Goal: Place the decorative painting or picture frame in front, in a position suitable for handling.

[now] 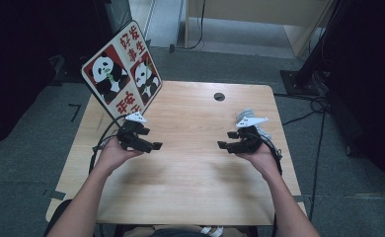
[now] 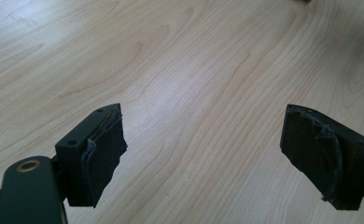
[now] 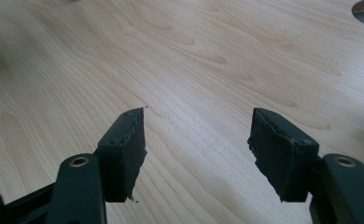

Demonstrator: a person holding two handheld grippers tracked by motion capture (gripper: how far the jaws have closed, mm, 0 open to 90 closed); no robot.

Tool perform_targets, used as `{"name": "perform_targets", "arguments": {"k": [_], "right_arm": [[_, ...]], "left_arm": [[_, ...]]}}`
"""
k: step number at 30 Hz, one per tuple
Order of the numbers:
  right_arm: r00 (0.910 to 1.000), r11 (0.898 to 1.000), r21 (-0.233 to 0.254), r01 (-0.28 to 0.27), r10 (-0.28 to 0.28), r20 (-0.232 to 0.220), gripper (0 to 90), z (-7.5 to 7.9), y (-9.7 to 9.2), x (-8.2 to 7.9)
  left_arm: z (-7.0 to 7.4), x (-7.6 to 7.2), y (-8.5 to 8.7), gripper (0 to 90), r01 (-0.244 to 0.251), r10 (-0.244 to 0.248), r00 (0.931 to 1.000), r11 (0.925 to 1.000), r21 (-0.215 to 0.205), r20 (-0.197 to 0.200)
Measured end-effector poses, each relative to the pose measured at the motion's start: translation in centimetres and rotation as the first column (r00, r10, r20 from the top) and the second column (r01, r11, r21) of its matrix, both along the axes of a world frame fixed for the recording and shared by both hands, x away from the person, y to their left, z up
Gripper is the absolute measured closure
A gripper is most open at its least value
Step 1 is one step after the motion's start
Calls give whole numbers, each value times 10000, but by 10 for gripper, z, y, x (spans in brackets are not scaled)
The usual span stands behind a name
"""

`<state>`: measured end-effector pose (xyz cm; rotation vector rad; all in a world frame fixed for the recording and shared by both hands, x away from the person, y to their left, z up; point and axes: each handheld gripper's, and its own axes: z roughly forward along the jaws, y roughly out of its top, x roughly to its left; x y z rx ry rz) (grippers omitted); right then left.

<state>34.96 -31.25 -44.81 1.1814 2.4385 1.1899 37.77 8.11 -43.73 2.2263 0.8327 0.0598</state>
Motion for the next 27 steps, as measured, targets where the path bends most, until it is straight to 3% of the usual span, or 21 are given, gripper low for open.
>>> {"name": "perform_targets", "arguments": {"k": [7, 11, 27], "right_arm": [[10000, 10000, -20, -58, 58, -20, 366, -1, 0, 0], [9994, 9990, -304, -322, 325, 94, 406, -2, 1, -2], [9994, 9995, -116, -308, 310, 163, 413, 0, -1, -2]], "left_arm": [[1, 0, 1, 137, 5, -5, 10000, 10000, 36, -42], [1, 0, 1, 139, -19, 19, 10000, 10000, -14, -68], [8, -2, 6, 143, 25, -25, 9998, 10000, -27, -175]]}}
